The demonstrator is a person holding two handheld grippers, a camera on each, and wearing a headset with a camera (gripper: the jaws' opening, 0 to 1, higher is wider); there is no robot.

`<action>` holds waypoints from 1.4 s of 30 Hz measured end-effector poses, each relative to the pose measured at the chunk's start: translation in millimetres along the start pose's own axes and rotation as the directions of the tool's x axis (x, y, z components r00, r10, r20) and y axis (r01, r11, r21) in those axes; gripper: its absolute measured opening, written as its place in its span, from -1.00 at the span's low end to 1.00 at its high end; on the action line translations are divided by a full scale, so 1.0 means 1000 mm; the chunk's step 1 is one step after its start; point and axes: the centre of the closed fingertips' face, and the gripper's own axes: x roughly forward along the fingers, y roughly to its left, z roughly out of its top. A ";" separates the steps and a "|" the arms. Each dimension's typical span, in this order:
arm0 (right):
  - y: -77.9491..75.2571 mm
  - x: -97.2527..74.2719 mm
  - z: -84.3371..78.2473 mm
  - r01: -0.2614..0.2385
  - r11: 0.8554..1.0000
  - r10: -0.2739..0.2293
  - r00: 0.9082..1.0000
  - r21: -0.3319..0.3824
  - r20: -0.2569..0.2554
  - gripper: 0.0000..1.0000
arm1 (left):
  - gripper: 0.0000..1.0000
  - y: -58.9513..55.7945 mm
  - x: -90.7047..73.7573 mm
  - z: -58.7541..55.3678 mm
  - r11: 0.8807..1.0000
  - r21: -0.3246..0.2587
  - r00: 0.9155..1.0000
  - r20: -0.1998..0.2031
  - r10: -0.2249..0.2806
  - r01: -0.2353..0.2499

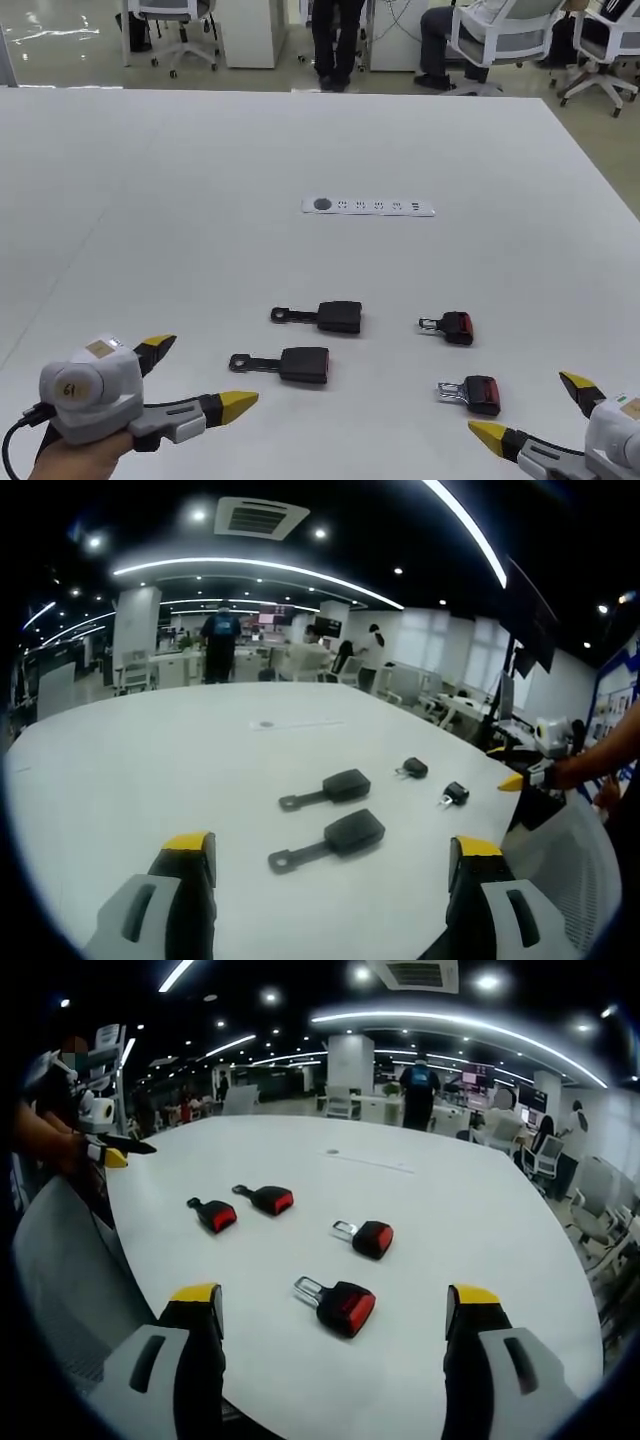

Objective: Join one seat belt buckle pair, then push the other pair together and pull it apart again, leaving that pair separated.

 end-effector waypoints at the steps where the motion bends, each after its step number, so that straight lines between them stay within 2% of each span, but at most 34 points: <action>1: 0.000 0.001 0.000 -0.001 1.000 0.001 1.000 -0.002 -0.001 0.85 | 0.98 0.001 0.001 -0.001 1.000 0.000 1.000 -0.001 -0.001 0.001; 10: -0.004 0.011 -0.002 -0.016 1.000 0.016 1.000 -0.009 -0.012 0.84 | 0.97 0.002 0.006 0.002 1.000 0.002 1.000 -0.008 -0.004 0.004; 16: -0.004 0.016 -0.002 -0.029 0.999 0.029 0.999 -0.022 -0.025 0.83 | 0.97 0.001 0.009 -0.001 1.000 0.014 1.000 -0.025 -0.013 0.014; 26: -0.004 0.019 -0.006 -0.053 0.998 0.051 0.997 -0.031 -0.050 0.82 | 0.97 -0.003 0.023 -0.005 0.998 0.050 0.997 -0.061 -0.038 0.041; 28: -0.004 0.020 -0.008 -0.060 0.997 0.058 0.997 -0.038 -0.057 0.81 | 0.97 0.002 0.023 -0.008 0.998 0.054 0.997 -0.066 -0.041 0.044; 32: -0.004 0.021 -0.010 -0.069 0.997 0.066 0.996 -0.044 -0.067 0.81 | 0.97 0.000 0.027 -0.011 0.997 0.050 0.996 -0.072 -0.053 0.056; 42: -0.010 0.035 -0.011 -0.099 0.993 0.092 0.991 -0.065 -0.098 0.78 | 0.96 -0.001 0.041 -0.008 0.996 0.057 0.993 -0.094 -0.067 0.072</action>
